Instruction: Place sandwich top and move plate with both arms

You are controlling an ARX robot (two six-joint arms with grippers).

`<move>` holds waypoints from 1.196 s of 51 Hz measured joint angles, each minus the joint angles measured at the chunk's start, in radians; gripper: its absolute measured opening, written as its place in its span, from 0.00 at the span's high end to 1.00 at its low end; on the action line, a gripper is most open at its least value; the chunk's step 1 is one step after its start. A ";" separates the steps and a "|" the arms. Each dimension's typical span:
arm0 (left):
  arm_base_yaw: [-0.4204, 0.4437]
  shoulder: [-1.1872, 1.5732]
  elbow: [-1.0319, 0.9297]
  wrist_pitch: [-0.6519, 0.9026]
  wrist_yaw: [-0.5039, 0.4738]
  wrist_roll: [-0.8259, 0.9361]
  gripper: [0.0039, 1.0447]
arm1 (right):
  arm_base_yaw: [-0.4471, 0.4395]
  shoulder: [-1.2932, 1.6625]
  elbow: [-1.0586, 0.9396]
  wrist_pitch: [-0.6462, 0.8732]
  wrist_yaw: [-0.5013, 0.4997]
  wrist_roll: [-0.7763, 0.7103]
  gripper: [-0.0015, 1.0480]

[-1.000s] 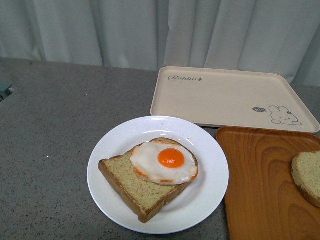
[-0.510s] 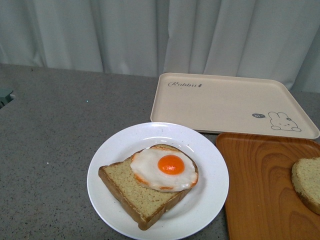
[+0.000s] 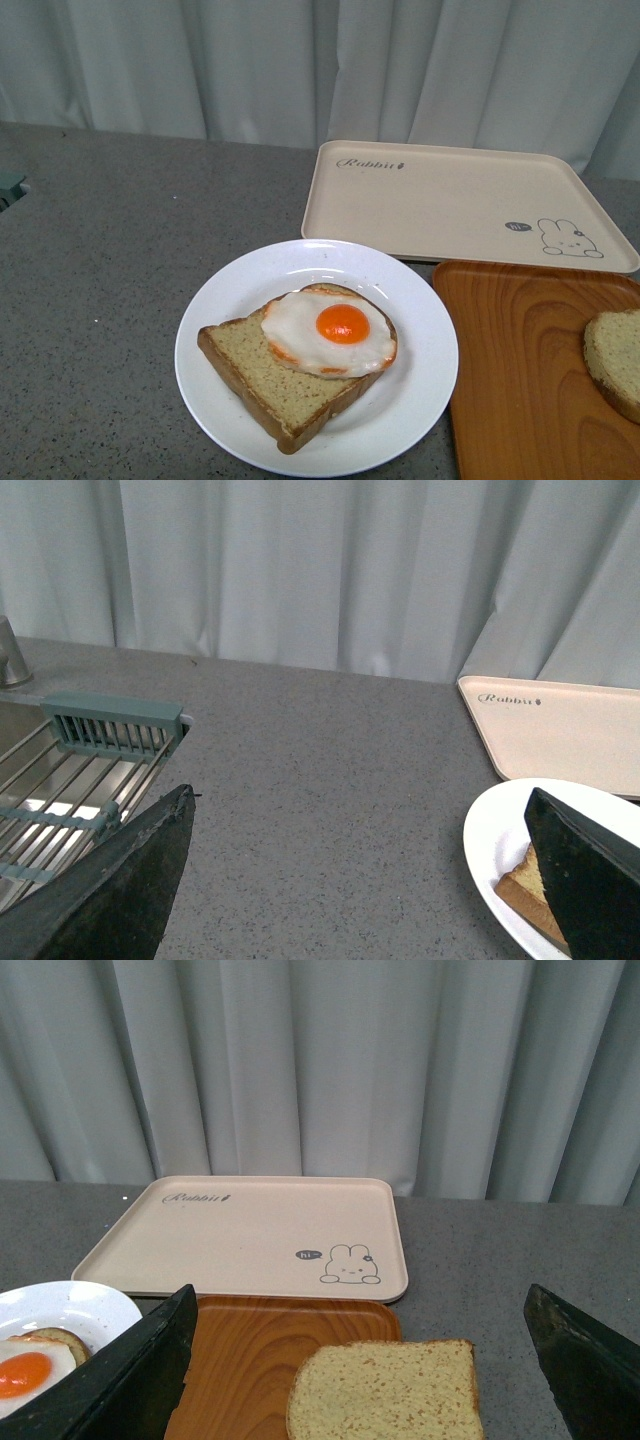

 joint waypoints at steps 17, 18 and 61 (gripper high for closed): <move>0.000 -0.001 0.000 0.000 0.000 0.000 0.06 | 0.043 0.075 0.044 -0.169 0.003 0.616 0.09; 0.000 -0.001 0.000 0.000 0.000 0.000 0.06 | 0.054 0.075 0.044 -0.169 0.008 0.662 0.09; 0.000 -0.001 0.000 0.000 0.000 0.000 0.06 | -0.035 0.236 0.035 -0.111 -0.083 0.810 0.09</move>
